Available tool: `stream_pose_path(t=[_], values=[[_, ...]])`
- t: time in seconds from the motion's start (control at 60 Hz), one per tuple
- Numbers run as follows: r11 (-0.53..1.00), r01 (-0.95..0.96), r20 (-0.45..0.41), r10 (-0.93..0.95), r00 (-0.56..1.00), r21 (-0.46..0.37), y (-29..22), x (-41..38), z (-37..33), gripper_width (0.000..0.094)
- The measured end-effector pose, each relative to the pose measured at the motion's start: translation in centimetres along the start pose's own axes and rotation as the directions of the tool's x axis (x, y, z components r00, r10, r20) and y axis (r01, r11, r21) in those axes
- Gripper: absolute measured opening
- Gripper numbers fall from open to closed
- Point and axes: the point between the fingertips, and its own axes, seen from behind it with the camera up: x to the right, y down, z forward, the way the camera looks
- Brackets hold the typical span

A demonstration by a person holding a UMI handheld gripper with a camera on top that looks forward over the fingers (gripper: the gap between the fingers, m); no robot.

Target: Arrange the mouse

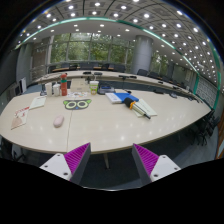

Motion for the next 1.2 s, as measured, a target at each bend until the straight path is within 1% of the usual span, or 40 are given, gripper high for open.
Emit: stream_pose_path(t=[0.117,0.2,0.3,0.467,0.55,0.683,0.817,0.867,0.917,0.983,1.1,1.2], values=[[0.998,0.006,0.081,0.000,0.997,-0.066,3.5,-6.2,2.2,0.0846],[0.996,0.017,0.136,-0.006,0.991,-0.083,4.9,-11.0,4.4,0.0849],[0.996,0.023,0.193,-0.005,0.981,-0.092,5.2,-16.6,7.5,0.0847],[0.997,0.043,0.281,-0.023,0.960,-0.065,2.7,-25.0,14.0,0.0849],[0.996,0.065,0.294,-0.045,0.955,-0.057,1.0,-28.3,17.7,0.0844],[0.996,0.074,0.301,-0.055,0.952,-0.051,-1.7,-31.7,23.3,0.0801],[0.995,0.053,0.315,-0.023,0.949,-0.087,-2.8,-34.2,27.0,0.0706],[0.992,0.061,0.313,-0.023,0.949,-0.111,-2.5,-34.6,27.9,0.0614],[0.992,0.077,0.281,-0.046,0.958,-0.101,-2.8,-34.1,28.5,0.0496],[0.991,0.072,0.282,-0.038,0.959,-0.110,-2.9,-34.1,28.7,0.0476],[0.988,0.073,0.282,-0.032,0.959,-0.133,-2.8,-34.0,28.7,0.0387],[0.986,0.094,0.300,-0.048,0.953,-0.139,-2.9,-34.1,28.8,0.0334]])
